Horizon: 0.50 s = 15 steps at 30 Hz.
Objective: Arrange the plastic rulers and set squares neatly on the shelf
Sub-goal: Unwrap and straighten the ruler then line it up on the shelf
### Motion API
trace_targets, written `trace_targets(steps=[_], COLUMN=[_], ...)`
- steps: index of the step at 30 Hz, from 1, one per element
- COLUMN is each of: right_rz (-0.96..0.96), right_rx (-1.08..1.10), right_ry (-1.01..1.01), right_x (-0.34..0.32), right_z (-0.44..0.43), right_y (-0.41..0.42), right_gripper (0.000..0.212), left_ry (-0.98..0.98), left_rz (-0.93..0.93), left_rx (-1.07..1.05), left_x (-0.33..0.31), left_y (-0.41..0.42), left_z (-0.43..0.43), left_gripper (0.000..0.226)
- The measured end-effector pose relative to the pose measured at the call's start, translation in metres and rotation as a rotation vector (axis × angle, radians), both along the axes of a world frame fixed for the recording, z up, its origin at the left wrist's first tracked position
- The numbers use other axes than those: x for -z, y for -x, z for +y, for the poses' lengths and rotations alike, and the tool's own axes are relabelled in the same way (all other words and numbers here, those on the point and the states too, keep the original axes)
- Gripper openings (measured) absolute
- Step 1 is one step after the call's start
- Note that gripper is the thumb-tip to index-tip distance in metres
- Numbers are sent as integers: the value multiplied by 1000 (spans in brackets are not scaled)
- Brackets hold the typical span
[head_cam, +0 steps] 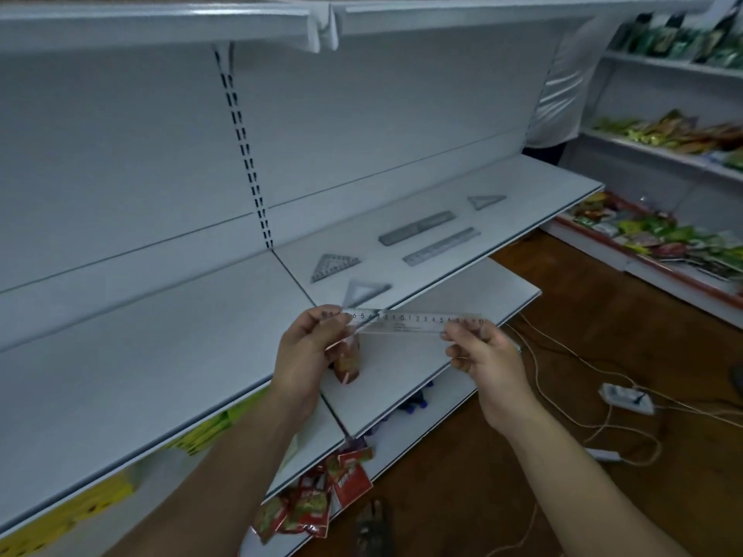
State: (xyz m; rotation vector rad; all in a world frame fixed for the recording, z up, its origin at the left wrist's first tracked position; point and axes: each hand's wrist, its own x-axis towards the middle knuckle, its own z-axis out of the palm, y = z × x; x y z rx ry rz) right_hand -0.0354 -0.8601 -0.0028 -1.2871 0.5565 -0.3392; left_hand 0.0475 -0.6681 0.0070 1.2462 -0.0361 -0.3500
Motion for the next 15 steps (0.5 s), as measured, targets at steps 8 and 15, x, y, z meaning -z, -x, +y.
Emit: trace_targets(steps=[8, 15], right_rz=[4, -26], right_rx=[11, -14], right_ry=[60, 70], right_x=[-15, -18], right_z=[-82, -134], right_y=[-82, -150], right_gripper=[5, 8], left_ry=[51, -8], left_rz=[57, -33], left_rx=[12, 4], left_x=[12, 7], left_y=[-92, -156], left_z=[-81, -123], left_gripper=[10, 16])
